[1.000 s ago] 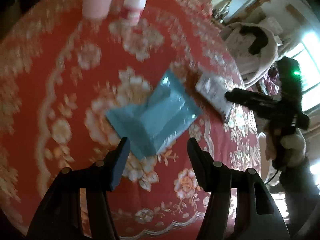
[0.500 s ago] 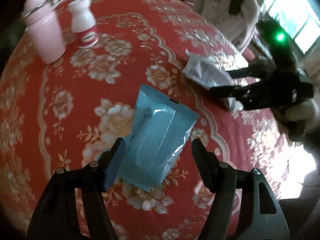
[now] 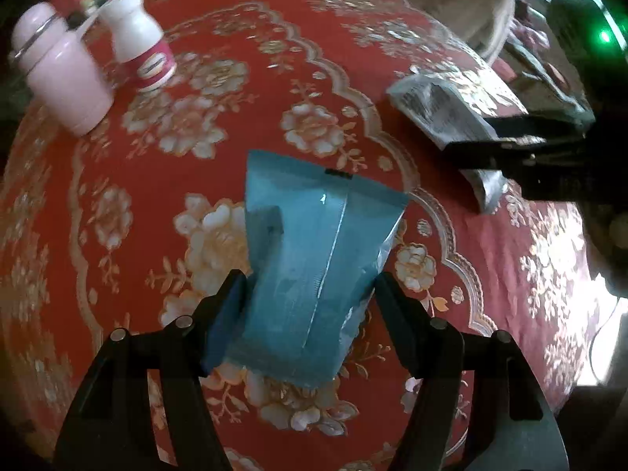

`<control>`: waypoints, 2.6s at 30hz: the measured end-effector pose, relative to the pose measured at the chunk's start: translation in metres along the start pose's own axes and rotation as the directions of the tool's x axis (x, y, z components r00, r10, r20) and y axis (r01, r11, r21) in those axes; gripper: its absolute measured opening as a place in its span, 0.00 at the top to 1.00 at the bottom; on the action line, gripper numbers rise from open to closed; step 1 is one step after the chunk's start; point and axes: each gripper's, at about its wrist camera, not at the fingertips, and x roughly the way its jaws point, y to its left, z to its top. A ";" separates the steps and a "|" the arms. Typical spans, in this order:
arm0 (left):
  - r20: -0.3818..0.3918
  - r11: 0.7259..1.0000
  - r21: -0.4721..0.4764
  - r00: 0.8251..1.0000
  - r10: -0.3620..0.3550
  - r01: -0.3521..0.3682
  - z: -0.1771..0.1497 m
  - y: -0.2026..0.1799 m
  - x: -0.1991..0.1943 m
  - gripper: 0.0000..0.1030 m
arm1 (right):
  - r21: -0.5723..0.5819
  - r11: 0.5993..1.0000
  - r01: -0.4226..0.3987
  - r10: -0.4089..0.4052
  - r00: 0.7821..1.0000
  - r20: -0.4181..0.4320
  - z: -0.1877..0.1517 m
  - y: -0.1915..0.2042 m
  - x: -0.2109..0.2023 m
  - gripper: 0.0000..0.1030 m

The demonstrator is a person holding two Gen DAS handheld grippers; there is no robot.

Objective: Collect trash
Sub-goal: 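Grasp the blue snack packet with the left tool while the right tool grasps the white printed wrapper, then carry the blue packet and white wrapper over the white bucket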

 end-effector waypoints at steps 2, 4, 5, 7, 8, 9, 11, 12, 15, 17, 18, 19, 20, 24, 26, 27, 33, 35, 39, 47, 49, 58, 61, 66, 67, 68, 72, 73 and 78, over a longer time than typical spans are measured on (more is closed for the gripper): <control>0.017 0.999 -0.053 1.000 0.015 -0.014 -0.003 0.001 -0.002 0.52 | 0.005 1.000 0.005 -0.005 1.000 0.012 -0.003 0.002 -0.001 0.45; 0.029 0.992 -0.127 0.999 0.018 -0.014 -0.005 0.005 -0.005 0.69 | 0.012 1.000 0.004 -0.004 1.000 0.022 -0.005 0.003 -0.004 0.51; 0.029 0.986 -0.164 0.999 0.020 -0.015 -0.005 0.008 -0.007 0.73 | 0.015 1.000 0.000 0.000 1.000 0.023 -0.005 0.003 -0.006 0.53; 0.026 0.970 -0.245 1.000 0.001 0.005 -0.006 0.012 -0.009 0.73 | 0.024 0.999 -0.024 0.024 0.999 0.032 -0.007 0.004 -0.012 0.55; 0.030 0.960 -0.279 1.000 0.000 0.009 -0.008 0.014 -0.010 0.73 | 0.030 0.999 -0.035 0.033 0.999 0.040 -0.009 0.005 -0.016 0.55; 0.033 0.956 -0.292 0.999 0.008 0.002 -0.011 0.013 -0.012 0.74 | 0.033 0.999 -0.038 0.037 0.998 0.048 -0.010 0.005 -0.019 0.55; 0.051 0.948 -0.318 0.998 0.026 -0.009 -0.015 0.009 -0.019 0.74 | 0.038 0.998 -0.055 0.053 0.997 0.064 -0.014 0.006 -0.027 0.55; 0.058 0.945 -0.327 0.998 0.029 -0.008 -0.016 0.007 -0.022 0.74 | 0.040 0.997 -0.064 0.061 0.996 0.069 -0.016 0.007 -0.031 0.55; 0.082 0.939 -0.342 0.996 0.045 -0.014 -0.017 -0.001 -0.033 0.74 | 0.043 0.996 -0.080 0.076 0.994 0.082 -0.023 0.008 -0.041 0.55; 0.099 0.937 -0.348 0.994 0.048 -0.010 -0.016 -0.006 -0.040 0.74 | 0.045 0.995 -0.086 0.082 0.993 0.089 -0.030 0.007 -0.048 0.55; 0.105 0.937 -0.350 0.993 0.049 -0.009 -0.016 -0.009 -0.043 0.74 | 0.047 0.995 -0.090 0.085 0.992 0.093 -0.033 0.006 -0.051 0.55; 0.112 0.936 -0.351 0.992 0.053 -0.010 -0.015 -0.013 -0.046 0.74 | 0.049 0.994 -0.093 0.088 0.991 0.099 -0.036 0.004 -0.055 0.55; 0.119 0.937 -0.349 0.991 0.055 -0.010 -0.015 -0.018 -0.049 0.74 | 0.051 0.994 -0.095 0.089 0.991 0.104 -0.040 0.003 -0.059 0.55; 0.138 0.942 -0.336 0.989 0.051 -0.002 -0.011 -0.040 -0.056 0.74 | 0.065 0.994 -0.090 0.082 0.989 0.120 -0.056 -0.007 -0.074 0.55; 0.148 0.945 -0.326 0.988 0.046 0.005 -0.008 -0.054 -0.058 0.74 | 0.079 0.993 -0.085 0.074 0.988 0.132 -0.065 -0.016 -0.085 0.55; 0.154 0.947 -0.321 0.987 0.042 0.010 -0.005 -0.063 -0.060 0.74 | 0.087 0.993 -0.081 0.068 0.988 0.140 -0.070 -0.021 -0.091 0.55; 0.184 0.964 -0.262 0.983 0.010 0.039 0.007 -0.113 -0.062 0.74 | 0.148 0.988 -0.044 0.018 0.984 0.179 -0.097 -0.057 -0.126 0.55; 0.190 0.969 -0.243 0.982 -0.006 0.052 0.012 -0.130 -0.062 0.74 | 0.171 0.985 -0.031 -0.002 0.983 0.186 -0.107 -0.071 -0.134 0.55; 0.194 0.979 -0.186 0.980 -0.045 0.082 0.024 -0.172 -0.058 0.74 | 0.237 0.972 -0.005 -0.043 0.979 0.198 -0.129 -0.103 -0.154 0.55; 0.180 0.987 -0.056 0.974 -0.136 0.148 0.045 -0.256 -0.048 0.74 | 0.372 0.928 0.036 -0.124 0.969 0.213 -0.175 -0.167 -0.188 0.55; 0.173 0.986 -0.025 0.972 -0.158 0.164 0.049 -0.275 -0.045 0.74 | 0.402 0.914 0.051 -0.147 0.966 0.212 -0.186 -0.182 -0.196 0.55; 0.122 0.974 0.081 0.968 -0.220 0.212 0.058 -0.348 -0.024 0.74 | 0.506 0.857 0.099 -0.220 0.958 0.184 -0.235 -0.231 -0.219 0.55; 0.104 0.969 0.107 0.967 -0.235 0.224 0.060 -0.368 -0.017 0.74 | 0.534 0.838 0.114 -0.238 0.957 0.169 -0.249 -0.244 -0.223 0.55; 0.075 0.960 0.135 0.963 -0.258 0.247 0.062 -0.396 -0.006 0.74 | 0.573 0.809 0.129 -0.257 0.955 0.147 -0.270 -0.262 -0.229 0.55; 0.068 0.958 0.140 0.962 -0.263 0.251 0.061 -0.402 -0.003 0.74 | 0.581 0.803 0.133 -0.261 0.955 0.142 -0.274 -0.266 -0.231 0.55; 0.063 0.957 0.143 0.962 -0.265 0.254 0.061 -0.406 -0.001 0.74 | 0.586 0.799 0.135 -0.264 0.955 0.139 -0.277 -0.269 -0.232 0.55; 0.045 0.953 0.156 0.962 -0.271 0.261 0.061 -0.422 0.006 0.74 | 0.610 0.780 0.140 -0.270 0.955 0.126 -0.290 -0.281 -0.234 0.55; 0.043 0.952 0.158 0.962 -0.271 0.261 0.061 -0.425 0.008 0.74 | 0.614 0.776 0.142 -0.271 0.955 0.123 -0.292 -0.284 -0.235 0.55; 0.027 0.950 0.165 0.961 -0.274 0.266 0.063 -0.439 0.015 0.74 | 0.627 0.765 0.148 -0.273 0.956 0.108 -0.302 -0.292 -0.234 0.55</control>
